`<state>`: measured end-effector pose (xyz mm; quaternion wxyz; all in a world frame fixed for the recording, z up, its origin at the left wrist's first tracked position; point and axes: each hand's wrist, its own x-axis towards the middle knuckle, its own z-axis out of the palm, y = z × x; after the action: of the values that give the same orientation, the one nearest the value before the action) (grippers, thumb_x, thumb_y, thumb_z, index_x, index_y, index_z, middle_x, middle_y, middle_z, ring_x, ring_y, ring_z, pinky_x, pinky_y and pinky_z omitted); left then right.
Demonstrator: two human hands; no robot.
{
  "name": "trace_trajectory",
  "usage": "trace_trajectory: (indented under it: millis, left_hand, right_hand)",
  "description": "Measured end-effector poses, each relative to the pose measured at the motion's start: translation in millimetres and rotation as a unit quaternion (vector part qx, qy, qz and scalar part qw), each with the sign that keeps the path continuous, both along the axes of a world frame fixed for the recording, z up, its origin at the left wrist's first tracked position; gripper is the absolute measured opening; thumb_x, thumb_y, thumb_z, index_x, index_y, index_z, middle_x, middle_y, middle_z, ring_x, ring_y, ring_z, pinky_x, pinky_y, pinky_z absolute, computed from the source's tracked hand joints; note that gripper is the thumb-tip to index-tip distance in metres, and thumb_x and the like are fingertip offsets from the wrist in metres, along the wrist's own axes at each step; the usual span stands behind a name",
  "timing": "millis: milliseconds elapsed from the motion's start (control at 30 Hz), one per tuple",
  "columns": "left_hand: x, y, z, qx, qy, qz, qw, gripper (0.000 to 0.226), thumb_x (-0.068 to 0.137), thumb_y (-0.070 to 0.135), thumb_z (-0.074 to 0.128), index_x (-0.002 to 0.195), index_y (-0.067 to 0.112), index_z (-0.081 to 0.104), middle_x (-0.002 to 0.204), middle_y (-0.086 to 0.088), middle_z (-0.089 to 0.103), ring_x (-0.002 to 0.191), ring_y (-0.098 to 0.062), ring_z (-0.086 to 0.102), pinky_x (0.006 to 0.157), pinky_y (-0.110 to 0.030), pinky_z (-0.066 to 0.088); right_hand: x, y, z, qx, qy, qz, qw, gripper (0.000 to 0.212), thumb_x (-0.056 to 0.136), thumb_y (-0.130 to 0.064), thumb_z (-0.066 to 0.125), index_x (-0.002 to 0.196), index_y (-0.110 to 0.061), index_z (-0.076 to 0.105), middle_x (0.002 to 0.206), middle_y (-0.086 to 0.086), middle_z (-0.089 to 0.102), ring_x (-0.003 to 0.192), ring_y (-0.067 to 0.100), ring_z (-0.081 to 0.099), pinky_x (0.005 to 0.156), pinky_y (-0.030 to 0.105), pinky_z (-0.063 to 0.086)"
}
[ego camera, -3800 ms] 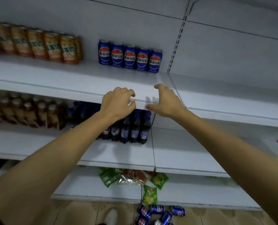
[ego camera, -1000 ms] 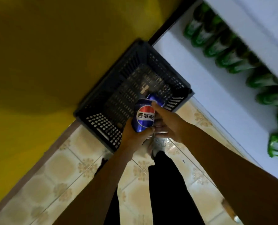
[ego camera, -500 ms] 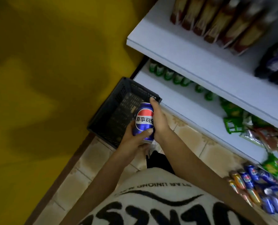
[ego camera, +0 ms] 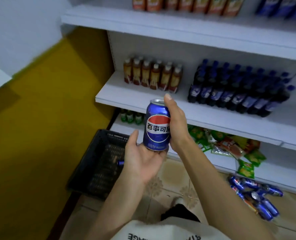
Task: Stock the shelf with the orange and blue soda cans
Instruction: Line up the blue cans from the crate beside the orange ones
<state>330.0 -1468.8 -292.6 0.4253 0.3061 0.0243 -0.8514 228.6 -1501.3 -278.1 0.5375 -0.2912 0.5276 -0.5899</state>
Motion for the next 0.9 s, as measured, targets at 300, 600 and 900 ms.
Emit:
trace_trajectory:
  millis: [300,600,900]
  left_hand:
    - [-137.9,6.4,73.9,-0.103,0.036,-0.092,0.99,0.044,0.092,0.032,0.045,0.122,0.002,0.058,0.12,-0.022,0.063,0.121,-0.03,0.054,0.111,-0.041,0.033]
    - [-312.7,9.4,125.1,-0.18,0.057,-0.135,0.973,0.043,0.098,0.034,0.039,0.128,0.008,0.055,0.122,-0.02,0.063,0.121,-0.032,0.054,0.112,-0.045,0.033]
    - [-392.2,-32.5,151.6,-0.266,0.052,-0.141,0.952,0.041,0.099,0.033,0.039,0.12,0.005,0.061,0.113,-0.017,0.068,0.103,-0.028,0.067,0.088,-0.038,0.055]
  right_hand:
    - [-134.7,31.1,82.2,-0.158,0.039,-0.083,0.983,0.054,0.073,-0.054,0.06,0.097,-0.007,0.067,0.083,0.012,0.07,0.073,0.022,0.066,0.068,0.031,0.054]
    - [-300.7,67.2,144.7,-0.202,0.185,-0.143,0.951,0.057,0.075,-0.057,0.051,0.116,-0.018,0.054,0.1,-0.005,0.068,0.083,0.001,0.068,0.066,0.015,0.052]
    - [-372.7,49.2,141.7,-0.161,0.37,-0.17,0.899,0.065,0.069,-0.039,0.08,0.124,-0.031,0.048,0.105,-0.02,0.063,0.092,-0.01,0.06,0.073,0.009,0.051]
